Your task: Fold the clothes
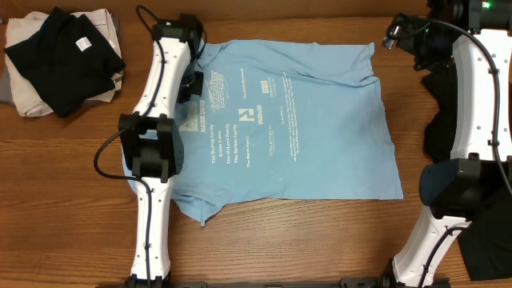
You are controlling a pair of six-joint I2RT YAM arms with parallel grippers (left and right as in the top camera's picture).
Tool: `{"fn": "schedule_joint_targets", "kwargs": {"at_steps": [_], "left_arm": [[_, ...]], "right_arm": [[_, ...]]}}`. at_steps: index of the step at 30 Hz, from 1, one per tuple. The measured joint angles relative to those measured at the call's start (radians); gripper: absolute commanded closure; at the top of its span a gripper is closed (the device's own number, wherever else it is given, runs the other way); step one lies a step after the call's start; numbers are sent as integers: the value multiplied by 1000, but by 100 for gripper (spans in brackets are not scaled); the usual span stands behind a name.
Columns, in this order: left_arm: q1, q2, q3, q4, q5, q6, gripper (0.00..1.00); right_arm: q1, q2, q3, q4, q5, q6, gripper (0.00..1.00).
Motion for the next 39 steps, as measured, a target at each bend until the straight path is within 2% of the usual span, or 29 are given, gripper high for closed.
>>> {"fn": "schedule_joint_targets", "kwargs": {"at_steps": [13, 14, 15, 16, 18, 19, 20, 21, 27, 32, 37, 38, 39], "left_arm": [[191, 0, 10, 48, -182, -76, 96], [198, 0, 10, 53, -192, -77, 89], [202, 0, 11, 55, -199, -77, 71], [208, 0, 11, 58, -206, -79, 66], [218, 0, 16, 58, -214, -83, 60], [223, 0, 24, 56, -216, -83, 42], [227, 0, 31, 55, -217, -84, 18], [231, 0, 47, 46, -218, -83, 11], [242, 0, 224, -20, -194, -85, 0], [240, -19, 398, -97, -112, -85, 0], [233, -139, 446, -147, -61, -92, 0], [232, -172, 448, -150, -49, -94, 1], [232, -214, 451, -150, -30, -97, 6]], "right_arm": [[0, -1, -16, 45, 0, 1, 2], [0, -1, -34, 55, 0, 0, 2], [0, -1, -54, 64, 0, 0, 0], [0, -1, -79, 76, 0, 1, 0], [0, -1, -120, 93, 0, 1, 0], [0, -1, -147, 103, 0, 1, 0], [0, -1, -159, 106, 0, 1, 0], [0, -1, -175, 113, 0, 1, 0], [0, -1, -193, 111, 0, 1, 0], [0, -1, -193, 74, 0, 5, 0], [0, -9, -194, 34, 0, 31, 0], [0, -16, -195, 23, 0, 35, 0], [0, -29, -197, 7, 0, 39, 0]]}}
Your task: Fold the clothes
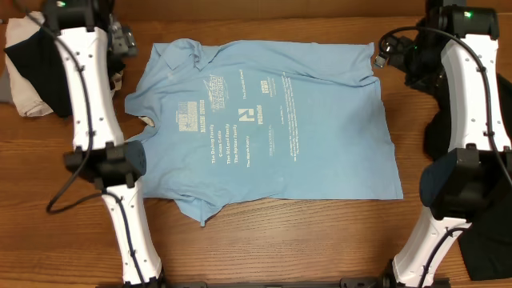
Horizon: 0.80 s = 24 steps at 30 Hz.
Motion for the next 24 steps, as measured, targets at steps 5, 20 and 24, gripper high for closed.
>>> {"fn": "schedule_joint_targets", "kwargs": {"at_steps": [5, 20, 24], "left_arm": [[0, -175, 24, 0, 160, 5, 41], [-157, -167, -620, 130, 336, 48, 96], [-156, -160, -780, 224, 321, 48, 96]], "right_arm": [[0, -100, -3, -64, 0, 10, 0], [0, -189, -3, -141, -26, 14, 0], [0, -189, -3, -142, -27, 14, 0]]}}
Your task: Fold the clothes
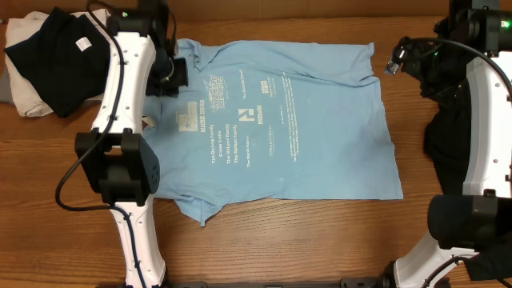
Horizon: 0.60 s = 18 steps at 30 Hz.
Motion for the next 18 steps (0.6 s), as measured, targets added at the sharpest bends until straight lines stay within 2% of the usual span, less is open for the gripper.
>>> {"fn": "schedule_joint_targets", "kwargs": {"at_steps": [10, 18], "left_arm": [[63, -1, -309, 236, -12, 9, 96], [73, -1, -382, 298, -33, 38, 96]], "right_arm": [[0, 0, 0, 18, 0, 0, 0], [0, 0, 0, 38, 0, 0, 0]]}}
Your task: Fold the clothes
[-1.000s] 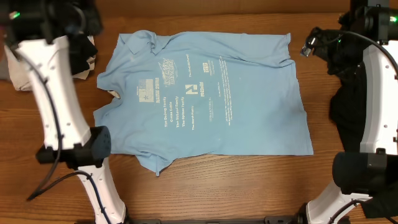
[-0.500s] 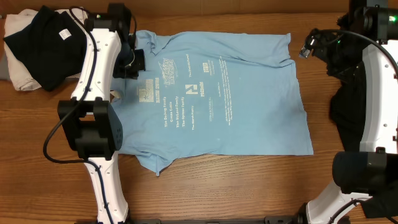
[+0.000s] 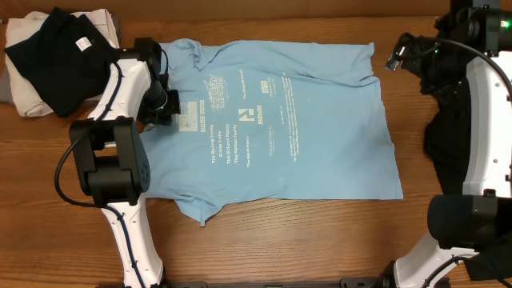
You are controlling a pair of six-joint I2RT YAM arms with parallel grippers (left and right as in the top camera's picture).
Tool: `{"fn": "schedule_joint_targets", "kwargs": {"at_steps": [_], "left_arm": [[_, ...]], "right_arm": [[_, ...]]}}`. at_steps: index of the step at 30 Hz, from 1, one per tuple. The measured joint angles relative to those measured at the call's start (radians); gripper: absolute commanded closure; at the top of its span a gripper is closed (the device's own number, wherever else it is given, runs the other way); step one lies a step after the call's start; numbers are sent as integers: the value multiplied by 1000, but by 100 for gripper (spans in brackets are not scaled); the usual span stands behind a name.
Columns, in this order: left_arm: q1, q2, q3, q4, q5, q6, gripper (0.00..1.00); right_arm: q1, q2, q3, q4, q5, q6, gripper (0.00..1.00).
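A light blue printed t-shirt (image 3: 296, 120) lies spread flat on the wooden table, collar to the left, hem to the right. My left gripper (image 3: 164, 108) sits low over the shirt's collar area at its left side; its fingers are too small to tell open from shut. My right gripper (image 3: 402, 52) hovers just off the shirt's upper right corner, and its state cannot be told either.
A pile of folded clothes (image 3: 60, 60), black on beige, lies at the back left. Dark garments (image 3: 444, 120) are heaped along the right edge under the right arm. Bare wooden table (image 3: 304, 240) runs along the front.
My left gripper moved from the shirt's upper left shoulder down toward the collar area. The right arm stayed nearly where it was. The shirt looks unchanged.
First my left arm lay over the shirt's left part, gripper near its upper shoulder. Then it was swung out left by the clothes pile, baring the whole shirt. It then came back to the shirt's upper left, and now sits at the collar. The right gripper stayed near the upper right corner.
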Motion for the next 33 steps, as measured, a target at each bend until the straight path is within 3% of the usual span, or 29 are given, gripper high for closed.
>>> {"fn": "schedule_joint_targets", "kwargs": {"at_steps": [22, 33], "left_arm": [[112, -1, -50, 17, -64, 14, 96], [166, -2, -32, -31, -247, -46, 96]], "right_arm": [[0, 0, 0, -1, 0, 0, 0], [0, 0, 0, -8, 0, -13, 0]]}}
